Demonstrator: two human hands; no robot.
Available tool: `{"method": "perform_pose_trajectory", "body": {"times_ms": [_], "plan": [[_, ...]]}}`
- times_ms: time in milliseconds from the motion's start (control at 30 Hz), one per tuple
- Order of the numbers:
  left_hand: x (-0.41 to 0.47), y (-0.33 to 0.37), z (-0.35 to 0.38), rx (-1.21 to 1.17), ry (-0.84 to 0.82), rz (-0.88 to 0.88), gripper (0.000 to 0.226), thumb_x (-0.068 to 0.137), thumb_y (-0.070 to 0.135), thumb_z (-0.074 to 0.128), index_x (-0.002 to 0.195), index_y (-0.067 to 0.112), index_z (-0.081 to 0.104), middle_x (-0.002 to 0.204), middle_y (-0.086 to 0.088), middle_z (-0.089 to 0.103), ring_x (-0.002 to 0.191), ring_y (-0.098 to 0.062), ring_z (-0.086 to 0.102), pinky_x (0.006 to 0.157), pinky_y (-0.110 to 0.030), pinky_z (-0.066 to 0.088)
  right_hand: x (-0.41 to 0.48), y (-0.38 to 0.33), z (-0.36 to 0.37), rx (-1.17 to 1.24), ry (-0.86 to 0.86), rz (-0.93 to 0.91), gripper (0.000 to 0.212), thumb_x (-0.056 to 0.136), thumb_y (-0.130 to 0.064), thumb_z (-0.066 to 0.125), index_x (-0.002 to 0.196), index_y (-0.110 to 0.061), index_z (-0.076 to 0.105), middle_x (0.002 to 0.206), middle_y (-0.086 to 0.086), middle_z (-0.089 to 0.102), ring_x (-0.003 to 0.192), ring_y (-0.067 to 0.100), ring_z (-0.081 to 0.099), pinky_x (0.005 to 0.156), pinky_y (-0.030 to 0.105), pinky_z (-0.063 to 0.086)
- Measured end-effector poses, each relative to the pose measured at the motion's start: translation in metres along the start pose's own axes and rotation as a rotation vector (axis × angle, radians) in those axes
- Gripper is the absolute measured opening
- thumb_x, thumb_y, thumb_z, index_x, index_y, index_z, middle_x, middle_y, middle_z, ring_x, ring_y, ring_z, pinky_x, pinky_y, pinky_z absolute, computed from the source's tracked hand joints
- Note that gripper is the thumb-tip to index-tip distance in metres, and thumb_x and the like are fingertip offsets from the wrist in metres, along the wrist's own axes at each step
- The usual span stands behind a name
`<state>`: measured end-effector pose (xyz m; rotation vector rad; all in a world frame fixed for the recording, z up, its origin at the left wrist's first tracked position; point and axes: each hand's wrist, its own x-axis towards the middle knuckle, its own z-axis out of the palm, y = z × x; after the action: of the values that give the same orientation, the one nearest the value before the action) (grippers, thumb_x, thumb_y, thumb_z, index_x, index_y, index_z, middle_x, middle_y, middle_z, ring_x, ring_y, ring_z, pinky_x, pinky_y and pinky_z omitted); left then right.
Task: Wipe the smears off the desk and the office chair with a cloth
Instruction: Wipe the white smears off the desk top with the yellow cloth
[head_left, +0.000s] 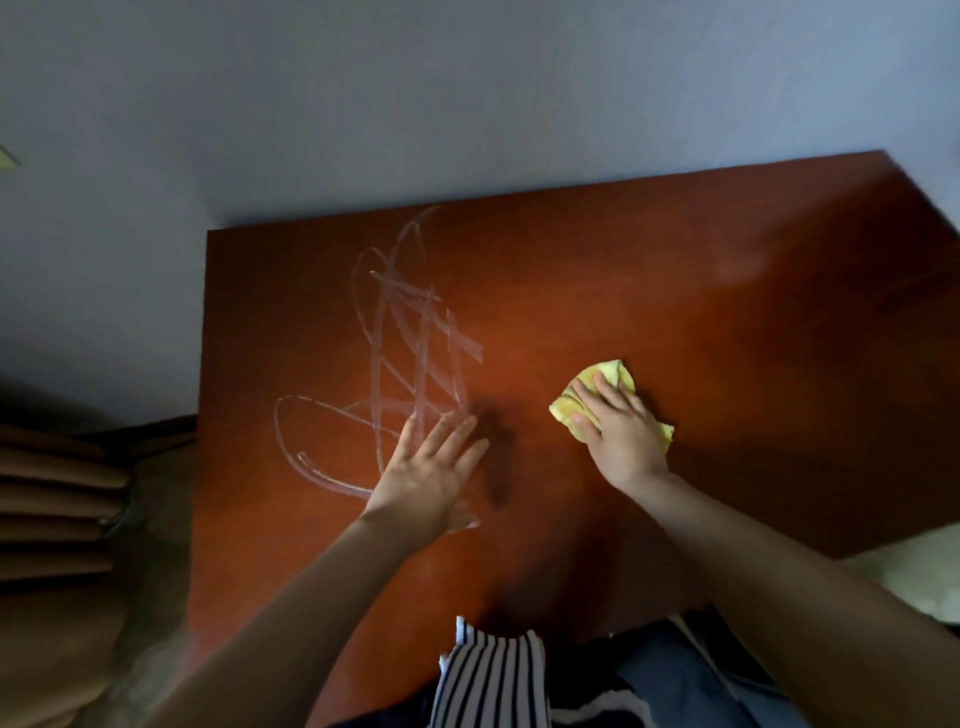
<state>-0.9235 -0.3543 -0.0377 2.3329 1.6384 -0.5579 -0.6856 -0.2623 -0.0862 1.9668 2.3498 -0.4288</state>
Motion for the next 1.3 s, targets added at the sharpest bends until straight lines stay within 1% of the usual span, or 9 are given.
{"method": "perform_pose_trajectory", "body": {"times_ms": [233, 367, 500, 600, 700, 767, 900, 1067, 1300], "plan": [[-0.074, -0.033, 0.041, -0.037, 0.023, 0.010, 0.103, 0.084, 0.069, 0.044, 0.148, 0.019, -0.021, 0.156, -0.004, -0.025, 0.143, -0.024, -0.023, 0.110, -0.049, -0.017, -0.100, -0.068, 0.038, 0.075, -0.002, 0.131, 0.048, 0.099, -0.042, 0.038, 0.146, -0.038, 0.029, 0.156, -0.010, 0.021, 0.143, 0.021, 0.017, 0.111, 0.037, 0.023], [-0.112, -0.049, 0.067, -0.114, 0.030, -0.037, 0.112, 0.080, 0.072, 0.045, 0.137, 0.017, -0.035, 0.147, -0.001, -0.038, 0.135, -0.022, -0.035, 0.111, -0.048, -0.016, -0.147, -0.104, 0.058, 0.117, 0.007, 0.182, 0.048, 0.100, -0.042, 0.037, 0.146, -0.039, 0.027, 0.156, -0.010, 0.020, 0.144, 0.020, 0.014, 0.112, 0.037, 0.019], [-0.136, -0.065, 0.087, -0.153, 0.006, -0.110, 0.118, 0.078, 0.071, 0.050, 0.136, 0.015, -0.037, 0.146, -0.005, -0.041, 0.134, -0.023, -0.036, 0.113, -0.050, -0.013, -0.184, -0.136, 0.074, 0.107, 0.027, 0.167, 0.048, 0.099, -0.040, 0.039, 0.146, -0.038, 0.028, 0.156, -0.011, 0.021, 0.144, 0.019, 0.015, 0.112, 0.036, 0.018], [-0.145, -0.075, 0.094, -0.167, -0.028, -0.176, 0.125, 0.074, 0.075, 0.051, 0.139, 0.012, -0.035, 0.148, -0.009, -0.039, 0.139, -0.026, -0.031, 0.113, -0.052, -0.011, -0.213, -0.161, 0.085, 0.130, 0.040, 0.100, 0.046, 0.097, -0.035, 0.045, 0.143, -0.034, 0.038, 0.153, -0.007, 0.030, 0.142, 0.021, 0.023, 0.111, 0.039, 0.020], [-0.147, -0.086, 0.098, -0.172, -0.057, -0.229, 0.131, 0.069, 0.077, 0.054, 0.141, 0.011, -0.033, 0.149, -0.012, -0.038, 0.139, -0.027, -0.031, 0.112, -0.054, -0.011, -0.237, -0.183, 0.091, 0.098, 0.090, -0.052, 0.044, 0.091, -0.036, 0.043, 0.132, -0.027, 0.056, 0.140, -0.001, 0.051, 0.128, 0.027, 0.047, 0.101, 0.044, 0.039], [-0.145, -0.091, 0.099, -0.176, -0.086, -0.250, 0.134, 0.067, 0.078, 0.056, 0.142, 0.011, -0.032, 0.149, -0.013, -0.038, 0.139, -0.028, -0.031, 0.112, -0.055, -0.010, -0.239, -0.181, 0.090, 0.054, 0.087, -0.160, 0.045, 0.088, -0.038, 0.040, 0.126, -0.026, 0.061, 0.134, 0.000, 0.056, 0.121, 0.026, 0.054, 0.095, 0.043, 0.046], [-0.135, -0.098, 0.095, -0.152, -0.124, -0.268, 0.137, 0.064, 0.081, 0.056, 0.142, 0.009, -0.030, 0.149, -0.014, -0.038, 0.139, -0.029, -0.031, 0.112, -0.057, -0.010, -0.229, -0.167, 0.085, 0.009, 0.103, -0.225, 0.043, 0.091, -0.037, 0.039, 0.126, -0.026, 0.062, 0.133, -0.003, 0.057, 0.119, 0.022, 0.056, 0.097, 0.042, 0.045], [-0.122, -0.104, 0.086, -0.103, -0.158, -0.318, 0.141, 0.061, 0.084, 0.055, 0.141, 0.004, -0.030, 0.149, -0.017, -0.037, 0.139, -0.029, -0.030, 0.112, -0.056, -0.009, -0.199, -0.159, 0.077, 0.101, 0.147, -0.026, 0.041, 0.091, -0.030, 0.046, 0.131, -0.025, 0.057, 0.139, -0.001, 0.051, 0.127, 0.026, 0.047, 0.109, 0.046, 0.029], [-0.114, -0.112, 0.087, -0.108, -0.217, -0.330, 0.147, 0.055, 0.088, 0.051, 0.140, 0.001, -0.031, 0.151, -0.015, -0.035, 0.142, -0.026, -0.026, 0.116, -0.053, -0.007, -0.114, -0.118, 0.049, 0.139, 0.094, 0.055, 0.050, 0.094, -0.042, 0.031, 0.139, -0.029, 0.046, 0.149, -0.001, 0.039, 0.136, 0.028, 0.032, 0.112, 0.042, 0.021]]}}
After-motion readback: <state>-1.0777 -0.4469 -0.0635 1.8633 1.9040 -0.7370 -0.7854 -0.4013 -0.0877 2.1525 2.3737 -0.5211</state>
